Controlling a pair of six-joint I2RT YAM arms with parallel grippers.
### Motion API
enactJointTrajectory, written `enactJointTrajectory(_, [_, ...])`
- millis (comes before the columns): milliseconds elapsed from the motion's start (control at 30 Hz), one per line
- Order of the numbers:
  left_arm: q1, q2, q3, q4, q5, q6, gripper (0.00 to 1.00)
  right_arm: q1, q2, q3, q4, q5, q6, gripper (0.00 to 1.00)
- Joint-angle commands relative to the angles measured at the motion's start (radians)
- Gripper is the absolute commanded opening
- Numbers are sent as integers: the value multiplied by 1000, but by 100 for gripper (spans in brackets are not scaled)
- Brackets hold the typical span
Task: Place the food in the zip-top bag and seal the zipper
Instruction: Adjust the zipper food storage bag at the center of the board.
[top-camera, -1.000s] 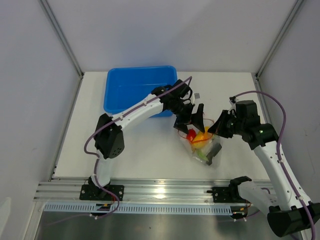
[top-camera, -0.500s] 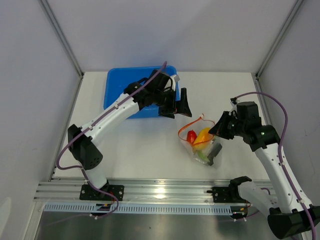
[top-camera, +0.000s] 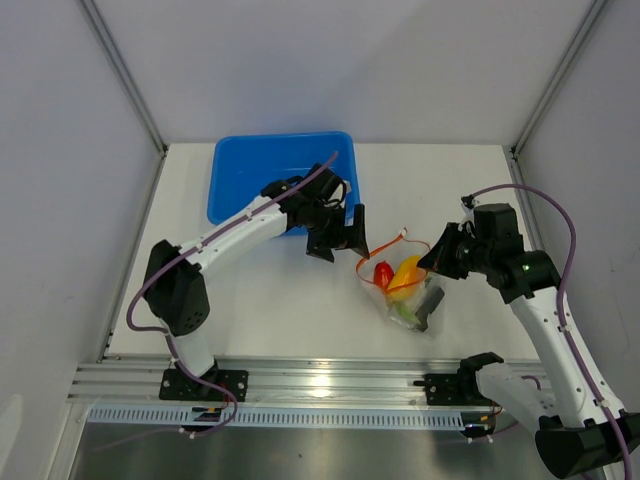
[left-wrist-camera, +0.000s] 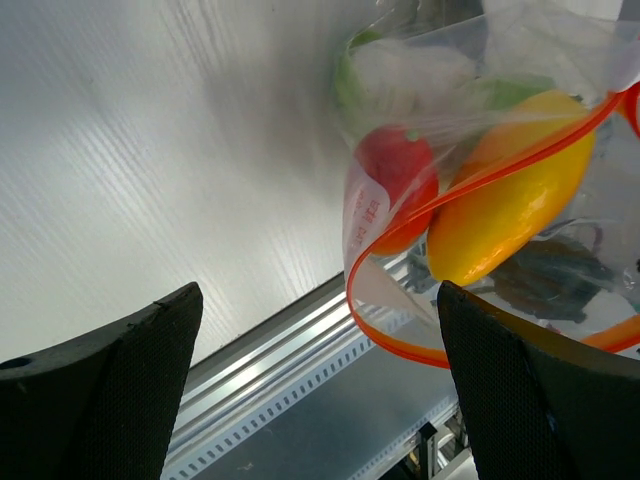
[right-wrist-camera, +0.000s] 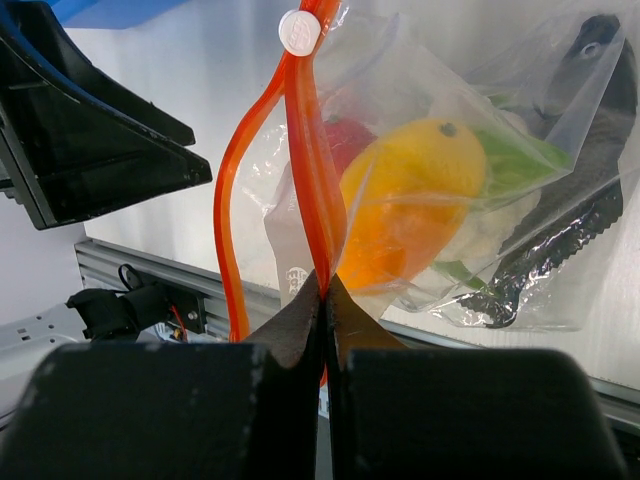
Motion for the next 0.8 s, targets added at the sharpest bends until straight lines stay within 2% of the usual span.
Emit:
enactJointTrajectory(0, [-9, -7, -4, 65, 41, -21, 99, 3, -19, 7, 10, 0, 0, 0])
enactJointTrajectory(133, [-36, 11, -6, 81, 39, -4, 98, 3, -24, 4, 10, 1, 0, 0])
enactJointTrajectory(200, [-44, 16, -9, 91, 44, -2, 91, 3, -23, 2, 10, 1, 0, 0])
enactJointTrajectory(233, [-45, 21, -9, 98, 47, 1, 80, 3, -23, 2, 12, 0, 0, 0])
enactJointTrajectory(300, [-47, 28, -12, 102, 53, -2, 67, 3, -21, 1, 15, 0, 1, 0])
enactJointTrajectory(333, [-47, 31, -23, 113, 65, -7, 58, 2, -19, 1, 13, -2, 0, 0])
enactJointTrajectory(400, [-48, 30, -32, 125, 78, -13, 47, 3, -21, 1, 15, -2, 1, 0])
enactJointTrajectory(600, [-56, 45, -31, 141, 111, -11, 25, 3, -23, -2, 15, -2, -2, 0])
enactJointTrajectory(667, [-58, 48, -31, 148, 127, -11, 13, 3, -23, -1, 13, -2, -3, 0])
enactJointTrajectory(700, [-58, 48, -26, 148, 133, -8, 1, 3, -21, -1, 13, -3, -5, 0])
enactJointTrajectory(767, [-59, 47, -12, 147, 153, 4, 1, 3, -19, -2, 15, -3, -5, 0])
